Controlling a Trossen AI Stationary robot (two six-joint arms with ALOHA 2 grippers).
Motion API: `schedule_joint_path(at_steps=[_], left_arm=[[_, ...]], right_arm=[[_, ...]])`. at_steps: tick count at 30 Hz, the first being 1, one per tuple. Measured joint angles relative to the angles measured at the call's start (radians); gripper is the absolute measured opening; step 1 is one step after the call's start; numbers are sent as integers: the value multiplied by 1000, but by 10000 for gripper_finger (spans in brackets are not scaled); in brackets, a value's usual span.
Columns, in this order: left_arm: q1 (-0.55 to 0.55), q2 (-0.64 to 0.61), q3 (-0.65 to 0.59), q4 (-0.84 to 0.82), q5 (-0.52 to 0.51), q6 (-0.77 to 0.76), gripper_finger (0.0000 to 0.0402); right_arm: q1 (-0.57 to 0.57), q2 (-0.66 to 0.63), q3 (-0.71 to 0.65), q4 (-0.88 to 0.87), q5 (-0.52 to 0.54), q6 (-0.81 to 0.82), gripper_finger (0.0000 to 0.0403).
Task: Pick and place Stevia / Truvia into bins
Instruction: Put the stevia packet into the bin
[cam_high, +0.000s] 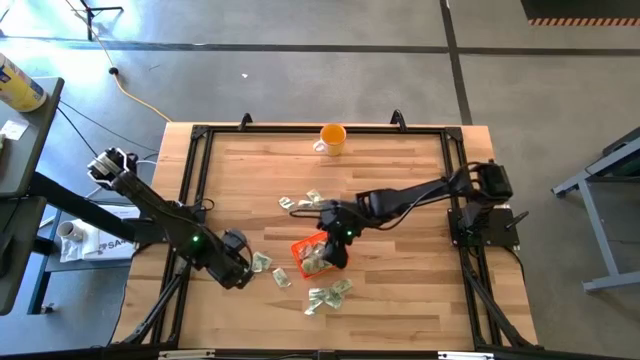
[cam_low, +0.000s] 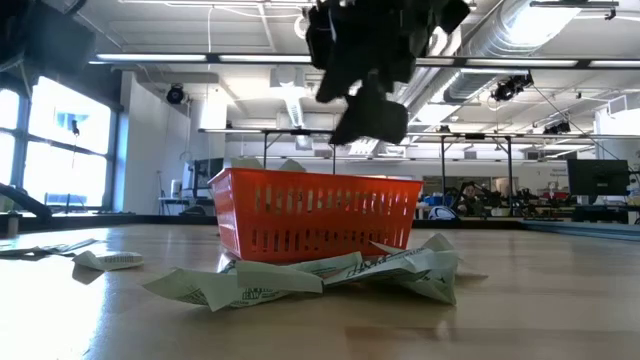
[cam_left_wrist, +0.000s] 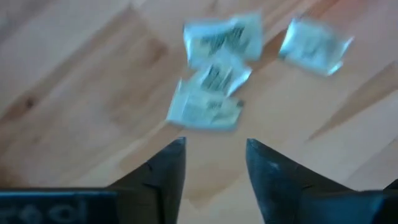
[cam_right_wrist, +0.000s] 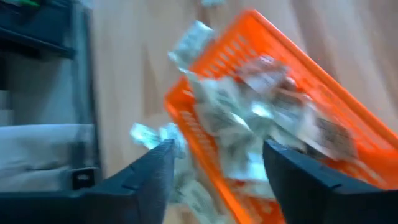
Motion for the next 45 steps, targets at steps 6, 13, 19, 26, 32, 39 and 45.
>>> schedule_joint_path(at_steps=[6, 13, 19, 26, 32, 39, 45], left_arm=[[1, 59, -13, 44, 78, -75, 270], [1, 178, -14, 127, 53, -50, 292], [7, 265, -14, 131, 54, -76, 248], [64, 318, -8, 179, 28, 9, 159], [122, 302, -9, 180, 66, 84, 57], [124, 227, 89, 49, 84, 135, 35], [155, 173, 188, 11, -46, 195, 29]], right_arm=[[20, -53, -2, -108, 171, 1, 263], [16, -70, -4, -189, 211, 8, 264], [17, -71, -4, -193, 211, 11, 264], [17, -71, -4, -198, 220, 10, 264], [17, -71, -4, -231, 207, 4, 264], [37, -96, -4, -291, 256, -59, 264], [42, -141, -3, -396, 314, -113, 264]])
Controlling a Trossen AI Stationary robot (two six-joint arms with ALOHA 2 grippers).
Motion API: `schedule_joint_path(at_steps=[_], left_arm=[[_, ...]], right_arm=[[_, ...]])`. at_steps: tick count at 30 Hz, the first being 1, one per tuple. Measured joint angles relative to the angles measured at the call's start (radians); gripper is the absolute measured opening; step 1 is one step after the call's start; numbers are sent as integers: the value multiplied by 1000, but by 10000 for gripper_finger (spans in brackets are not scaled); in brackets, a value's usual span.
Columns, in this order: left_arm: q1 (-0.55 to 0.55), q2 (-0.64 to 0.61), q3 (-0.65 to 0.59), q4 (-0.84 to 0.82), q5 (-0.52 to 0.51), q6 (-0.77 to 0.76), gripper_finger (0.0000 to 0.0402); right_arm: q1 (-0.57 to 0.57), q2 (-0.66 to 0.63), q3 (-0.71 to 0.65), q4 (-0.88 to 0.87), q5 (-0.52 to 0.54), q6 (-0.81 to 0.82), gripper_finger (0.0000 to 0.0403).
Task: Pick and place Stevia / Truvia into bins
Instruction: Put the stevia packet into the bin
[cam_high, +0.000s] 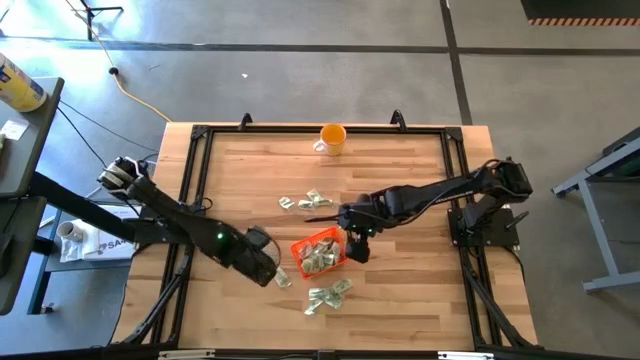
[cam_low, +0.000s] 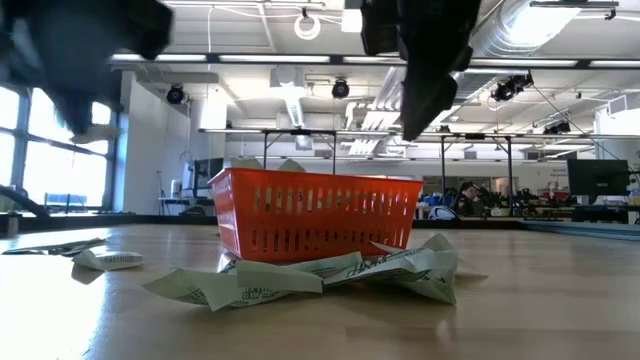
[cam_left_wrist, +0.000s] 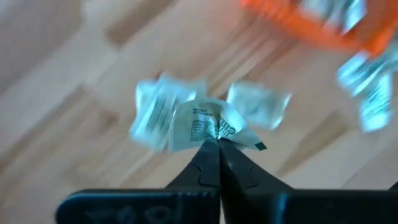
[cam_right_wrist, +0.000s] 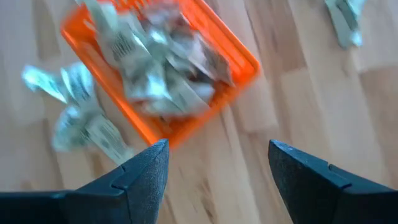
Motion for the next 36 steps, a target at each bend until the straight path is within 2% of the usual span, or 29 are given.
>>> schedule_joint_path(at_steps=[4, 8, 10, 11, 16, 18, 21, 23, 26, 30, 32, 36], left_arm=[[96, 9, -1, 193, -40, 234, 20], [212, 63, -29, 528, 60, 527, 52], [258, 103, -26, 660, 120, 581, 70], [276, 120, -26, 676, 136, 590, 78], [319, 178, -30, 543, 139, 540, 110], [320, 175, -30, 507, 185, 498, 127], [299, 127, -24, 474, 275, 463, 157], [261, 73, -13, 430, 284, 433, 177], [176, -13, 2, 355, 167, 373, 203], [79, -117, 2, 170, 2, 231, 224], [36, -149, 1, 87, -48, 150, 229], [-43, -184, 1, 9, -83, 6, 234]], right_arm=[[-18, -11, 0, -97, 2, -43, 264], [-30, -12, 0, -158, 5, -83, 264], [-33, -12, 0, -177, 5, -97, 264], [-33, -12, 0, -181, 6, -98, 264], [-32, -13, 0, -185, 1, -129, 264], [-32, -13, 0, -175, -4, -154, 264], [-62, -11, 0, -107, -46, -203, 263], [-110, -4, 0, -30, -61, -232, 263], [-197, 28, 1, 96, -58, -289, 263], [-277, 111, 2, 221, -62, -410, 263], [-296, 161, 2, 254, -65, -462, 263], [-318, 255, 1, 318, -56, -512, 263]])
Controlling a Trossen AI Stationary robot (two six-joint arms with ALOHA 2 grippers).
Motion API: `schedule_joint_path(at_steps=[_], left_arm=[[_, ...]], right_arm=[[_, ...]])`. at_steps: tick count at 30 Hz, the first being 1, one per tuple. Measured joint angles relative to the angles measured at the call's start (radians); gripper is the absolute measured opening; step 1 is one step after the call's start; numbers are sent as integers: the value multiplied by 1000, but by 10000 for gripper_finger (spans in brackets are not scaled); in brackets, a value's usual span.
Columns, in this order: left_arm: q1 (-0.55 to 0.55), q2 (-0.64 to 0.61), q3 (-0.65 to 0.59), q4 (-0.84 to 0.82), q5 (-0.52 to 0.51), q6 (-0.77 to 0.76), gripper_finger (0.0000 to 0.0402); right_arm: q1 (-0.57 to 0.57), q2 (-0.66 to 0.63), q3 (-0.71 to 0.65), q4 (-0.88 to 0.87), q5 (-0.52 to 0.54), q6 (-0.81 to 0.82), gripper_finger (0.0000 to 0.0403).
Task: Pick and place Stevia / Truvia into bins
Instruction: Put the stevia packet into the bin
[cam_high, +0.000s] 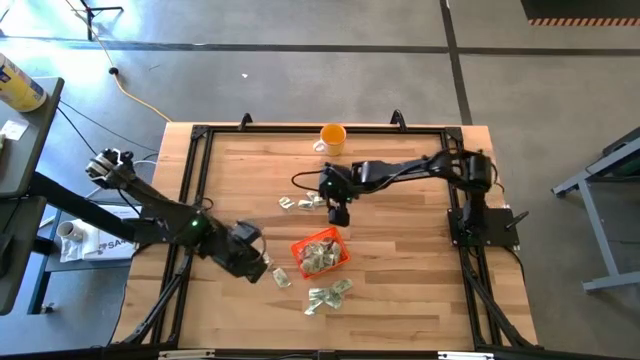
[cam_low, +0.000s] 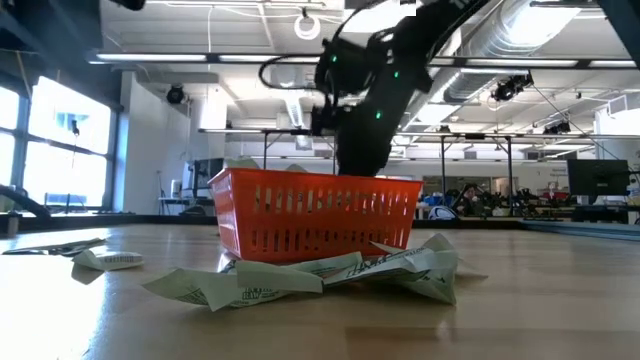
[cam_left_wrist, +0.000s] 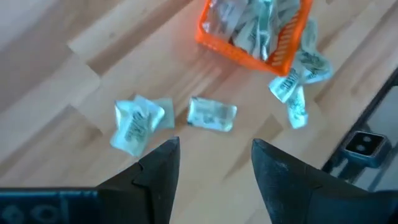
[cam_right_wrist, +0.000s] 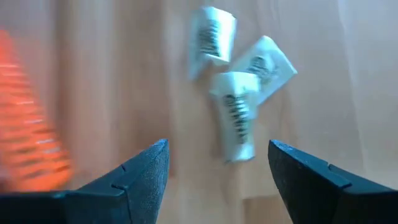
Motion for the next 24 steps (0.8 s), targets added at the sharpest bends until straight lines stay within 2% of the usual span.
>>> schedule_joint_path(at_steps=[4, 9, 11, 13, 18, 19, 20, 24], left_arm=[[-55, 1, 0, -12, -14, -79, 233], [-83, 7, 0, -11, -32, -127, 232], [-83, 7, 0, -23, -33, -128, 232], [-82, 7, 0, -39, -33, -128, 232], [-80, 7, 0, -74, -33, -119, 232], [-80, 7, 0, -79, -33, -118, 232], [-80, 7, 0, -87, -33, -117, 232], [-80, 6, -20, -81, -33, -109, 232]], right_arm=[[-18, 66, 0, 59, 79, -4, 263], [-58, 101, 0, 80, 41, 0, 251], [-71, 111, 1, 81, 3, 4, 228], [-79, 118, 3, 84, -35, 13, 188], [-82, 118, 3, 80, -112, 13, 39], [-81, 113, 3, 75, -116, 20, 21], [-80, 105, 2, 67, -118, 31, 15], [-65, 38, -2, -7, -127, 118, 32]])
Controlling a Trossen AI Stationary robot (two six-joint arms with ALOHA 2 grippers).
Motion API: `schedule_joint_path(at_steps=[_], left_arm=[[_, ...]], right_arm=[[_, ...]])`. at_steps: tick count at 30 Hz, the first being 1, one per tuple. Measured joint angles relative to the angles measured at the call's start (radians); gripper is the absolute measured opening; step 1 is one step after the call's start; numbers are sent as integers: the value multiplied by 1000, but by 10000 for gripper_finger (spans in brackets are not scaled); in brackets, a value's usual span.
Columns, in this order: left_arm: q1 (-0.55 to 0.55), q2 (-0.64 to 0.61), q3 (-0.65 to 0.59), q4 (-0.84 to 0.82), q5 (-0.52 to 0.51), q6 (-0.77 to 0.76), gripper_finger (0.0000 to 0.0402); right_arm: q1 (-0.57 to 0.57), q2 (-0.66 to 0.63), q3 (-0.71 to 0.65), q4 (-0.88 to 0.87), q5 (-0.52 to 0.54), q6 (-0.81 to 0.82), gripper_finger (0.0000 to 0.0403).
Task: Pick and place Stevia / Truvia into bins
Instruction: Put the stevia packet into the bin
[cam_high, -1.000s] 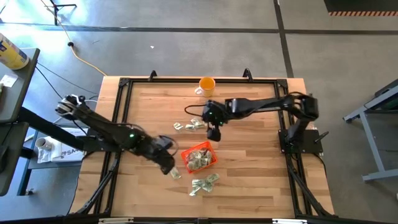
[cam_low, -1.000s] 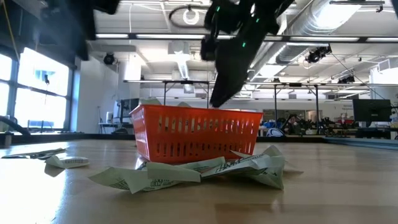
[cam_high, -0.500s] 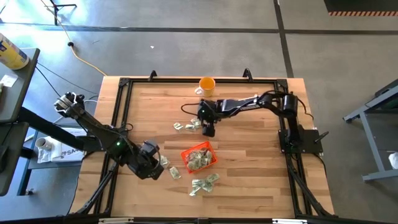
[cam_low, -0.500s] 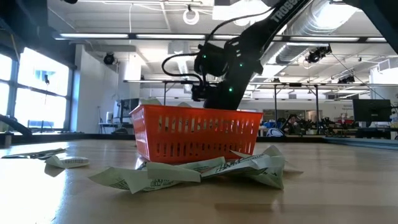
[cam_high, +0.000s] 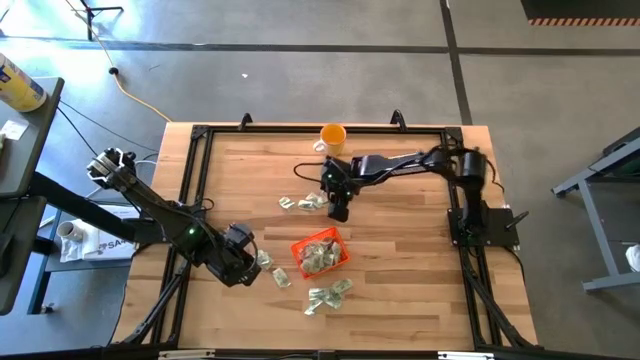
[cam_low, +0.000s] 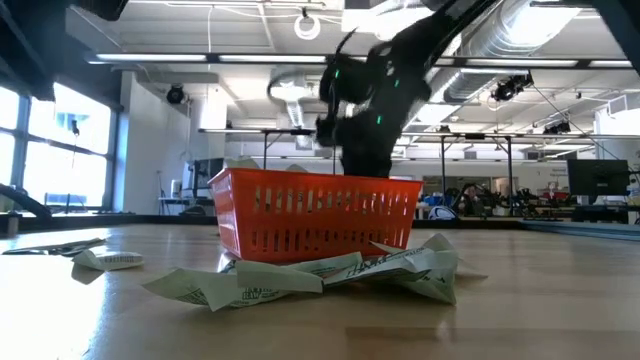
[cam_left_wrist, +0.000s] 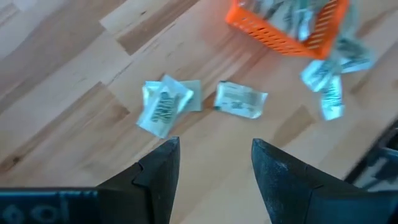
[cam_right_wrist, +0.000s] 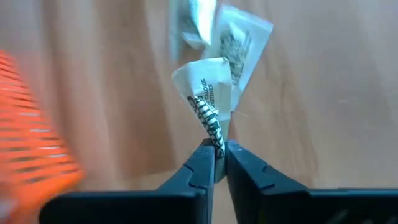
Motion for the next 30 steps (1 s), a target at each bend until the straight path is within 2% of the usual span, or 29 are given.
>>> schedule_joint_path(at_steps=[3, 5, 9, 11, 15, 18, 23, 27, 30], left_arm=[[0, 0, -35, 4, 0, -1, 232], [0, 0, -67, 3, 0, -2, 232], [0, 0, -128, 13, 8, -2, 232], [0, 0, -164, 51, 18, -3, 232], [1, 0, -259, 222, 64, -9, 232], [1, 12, -327, 371, 82, -10, 232], [7, 42, -385, 411, 37, -2, 232], [52, 81, -419, 479, 72, 96, 228], [96, 116, -439, 562, 95, 222, 202]], right_arm=[[36, -95, 1, -49, -2, 30, 12], [76, -155, 1, -57, -54, 65, 9], [170, -204, 4, -51, -249, 214, 46], [226, -198, 4, -52, -269, 277, 71], [318, -181, 0, -31, -139, 375, 131], [347, -196, 2, -38, -50, 415, 186], [374, -258, 2, -113, 78, 440, 265], [395, -303, 2, -203, 156, 460, 294], [411, -337, 2, -265, 212, 477, 297]])
